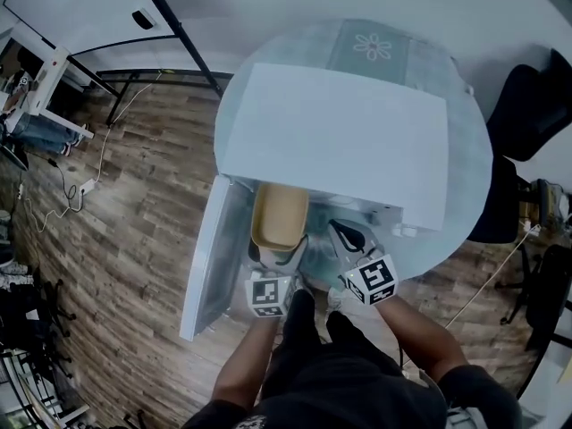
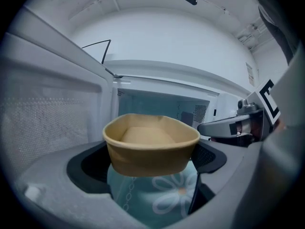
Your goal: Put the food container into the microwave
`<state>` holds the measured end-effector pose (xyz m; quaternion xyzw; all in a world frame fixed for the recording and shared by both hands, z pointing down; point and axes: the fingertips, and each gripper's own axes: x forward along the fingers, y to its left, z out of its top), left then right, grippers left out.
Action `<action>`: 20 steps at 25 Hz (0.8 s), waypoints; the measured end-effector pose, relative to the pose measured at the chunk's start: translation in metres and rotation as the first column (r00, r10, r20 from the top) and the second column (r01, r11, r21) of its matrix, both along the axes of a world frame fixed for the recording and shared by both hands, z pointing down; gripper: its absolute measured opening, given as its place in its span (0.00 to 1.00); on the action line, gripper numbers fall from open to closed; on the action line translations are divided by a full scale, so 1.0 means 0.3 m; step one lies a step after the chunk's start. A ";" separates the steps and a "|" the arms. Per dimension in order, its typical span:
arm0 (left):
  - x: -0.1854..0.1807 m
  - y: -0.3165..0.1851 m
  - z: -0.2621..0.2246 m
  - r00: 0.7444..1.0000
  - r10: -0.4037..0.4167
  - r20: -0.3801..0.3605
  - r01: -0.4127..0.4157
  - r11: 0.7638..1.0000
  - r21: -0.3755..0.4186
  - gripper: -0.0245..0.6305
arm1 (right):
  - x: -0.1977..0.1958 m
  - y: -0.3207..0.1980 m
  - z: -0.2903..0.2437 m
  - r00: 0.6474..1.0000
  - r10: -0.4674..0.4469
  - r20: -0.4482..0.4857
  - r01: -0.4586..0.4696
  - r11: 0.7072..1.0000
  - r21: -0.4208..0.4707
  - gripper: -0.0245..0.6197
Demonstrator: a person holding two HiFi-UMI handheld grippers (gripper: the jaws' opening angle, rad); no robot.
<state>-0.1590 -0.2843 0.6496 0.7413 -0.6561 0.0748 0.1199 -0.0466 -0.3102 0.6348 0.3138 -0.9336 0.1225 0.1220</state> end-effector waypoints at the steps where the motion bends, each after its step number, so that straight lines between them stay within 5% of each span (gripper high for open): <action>1: 0.000 -0.010 0.005 1.000 0.001 0.000 -0.001 1.000 -0.001 0.84 | -0.003 -0.009 0.007 1.000 0.004 -0.003 -0.004 1.000 -0.004 0.04; 20: 0.016 -0.237 0.104 0.998 0.067 0.001 -0.066 0.997 -0.028 0.84 | -0.044 -0.138 0.113 0.993 0.114 -0.013 -0.114 0.993 -0.039 0.04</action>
